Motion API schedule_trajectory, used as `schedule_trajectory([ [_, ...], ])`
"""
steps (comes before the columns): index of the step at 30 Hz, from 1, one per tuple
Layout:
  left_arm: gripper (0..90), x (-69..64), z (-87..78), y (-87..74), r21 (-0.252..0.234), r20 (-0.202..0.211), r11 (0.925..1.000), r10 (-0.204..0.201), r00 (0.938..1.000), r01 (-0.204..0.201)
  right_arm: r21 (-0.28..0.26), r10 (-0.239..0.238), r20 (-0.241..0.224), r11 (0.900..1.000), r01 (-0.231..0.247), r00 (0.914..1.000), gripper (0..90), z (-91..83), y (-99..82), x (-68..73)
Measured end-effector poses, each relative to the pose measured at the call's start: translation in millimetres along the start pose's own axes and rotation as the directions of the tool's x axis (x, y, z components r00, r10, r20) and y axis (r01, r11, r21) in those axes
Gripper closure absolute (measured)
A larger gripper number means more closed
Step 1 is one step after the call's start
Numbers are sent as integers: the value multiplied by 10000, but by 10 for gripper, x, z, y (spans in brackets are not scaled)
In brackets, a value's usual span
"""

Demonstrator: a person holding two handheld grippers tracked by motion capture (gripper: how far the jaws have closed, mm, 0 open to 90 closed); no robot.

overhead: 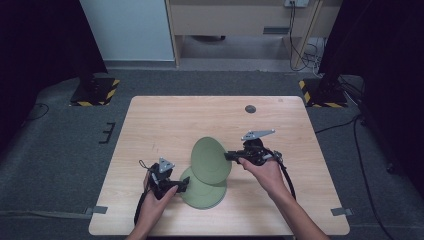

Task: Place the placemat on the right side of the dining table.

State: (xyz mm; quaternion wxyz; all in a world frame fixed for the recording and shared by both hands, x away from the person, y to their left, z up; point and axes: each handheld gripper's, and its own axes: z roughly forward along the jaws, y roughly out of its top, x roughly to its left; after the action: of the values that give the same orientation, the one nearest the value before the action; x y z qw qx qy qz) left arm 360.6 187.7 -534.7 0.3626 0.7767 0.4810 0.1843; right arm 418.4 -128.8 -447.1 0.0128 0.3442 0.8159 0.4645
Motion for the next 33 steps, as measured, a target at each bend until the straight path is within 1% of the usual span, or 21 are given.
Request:
schedule_trajectory([
  [5,22,2,-4,-4,12,20,10000,-27,10000,27,-176,5,11,9998,-5,10000,860,-52,51,-2],
  [18,22,8,-4,-6,52,73,9999,-122,9999,121,-495,-320,204,9982,330,9993,861,-238,270,75],
  [21,21,13,-3,-6,66,95,9999,-143,9999,143,-571,-358,365,9976,379,9987,861,-296,332,67],
  [27,21,15,-2,-5,83,116,9998,-182,9998,181,-696,-339,952,9967,406,9949,862,-414,419,-11],
  [28,21,15,-3,-6,83,107,9998,-174,9998,173,-687,-311,1058,9969,385,9939,862,-431,427,-39],
  [29,21,15,-3,-6,81,104,9998,-170,9998,169,-688,-169,1189,9973,252,9928,862,-450,435,-68],
  [33,21,18,0,-6,75,135,9998,-209,9997,208,-690,-20,1407,9975,118,9901,863,-485,451,-142],
])
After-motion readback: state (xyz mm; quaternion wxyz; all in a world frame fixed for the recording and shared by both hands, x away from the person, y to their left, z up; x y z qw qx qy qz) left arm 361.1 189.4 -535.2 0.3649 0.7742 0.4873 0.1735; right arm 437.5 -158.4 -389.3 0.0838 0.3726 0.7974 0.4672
